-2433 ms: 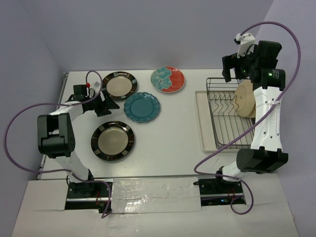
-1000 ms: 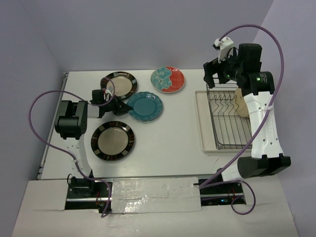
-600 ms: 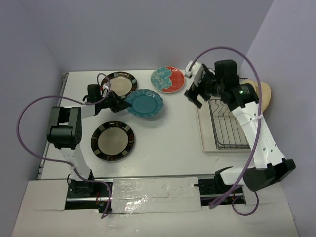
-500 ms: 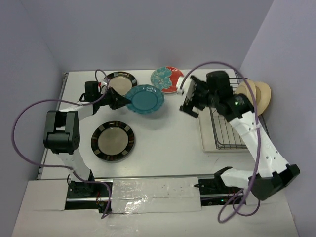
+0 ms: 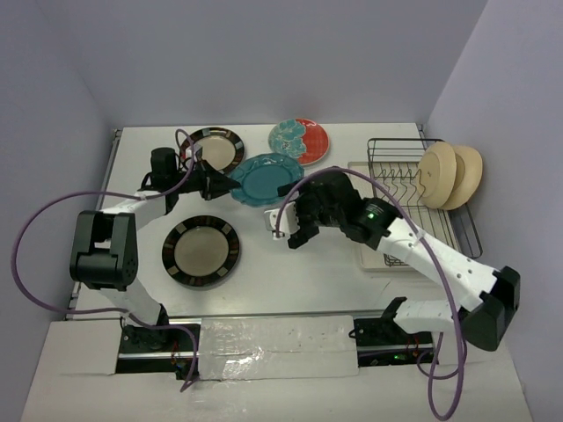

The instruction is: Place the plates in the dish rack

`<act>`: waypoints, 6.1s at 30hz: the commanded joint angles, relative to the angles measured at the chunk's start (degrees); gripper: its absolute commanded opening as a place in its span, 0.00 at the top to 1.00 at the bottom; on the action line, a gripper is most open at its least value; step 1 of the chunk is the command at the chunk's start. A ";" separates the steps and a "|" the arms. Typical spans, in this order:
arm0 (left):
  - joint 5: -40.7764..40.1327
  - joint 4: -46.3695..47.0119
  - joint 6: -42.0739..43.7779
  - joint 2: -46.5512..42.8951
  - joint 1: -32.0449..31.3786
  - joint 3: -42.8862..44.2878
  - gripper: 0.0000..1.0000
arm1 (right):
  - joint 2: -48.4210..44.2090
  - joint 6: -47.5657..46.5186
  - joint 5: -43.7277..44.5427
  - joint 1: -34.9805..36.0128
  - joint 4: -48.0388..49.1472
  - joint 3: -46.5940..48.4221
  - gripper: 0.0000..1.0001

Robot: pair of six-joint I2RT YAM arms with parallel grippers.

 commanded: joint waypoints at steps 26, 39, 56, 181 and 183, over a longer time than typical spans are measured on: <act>8.23 21.34 -17.11 -4.40 -3.32 -1.63 0.89 | 7.44 -8.81 12.29 1.93 12.55 0.72 1.00; -2.04 -10.98 11.79 -6.06 2.74 8.29 0.01 | 3.40 8.14 7.99 0.00 4.48 6.16 1.00; -12.25 -31.49 42.22 -14.85 6.26 14.81 0.01 | 5.23 59.22 -26.37 -41.11 -8.01 29.53 1.00; -49.87 -7.67 1.45 50.17 -18.17 62.08 0.13 | 2.52 43.85 0.15 -51.08 -7.93 26.84 0.00; -48.81 -7.41 0.22 51.67 -18.17 64.01 0.17 | 1.47 42.62 1.47 -49.76 -7.32 24.64 0.00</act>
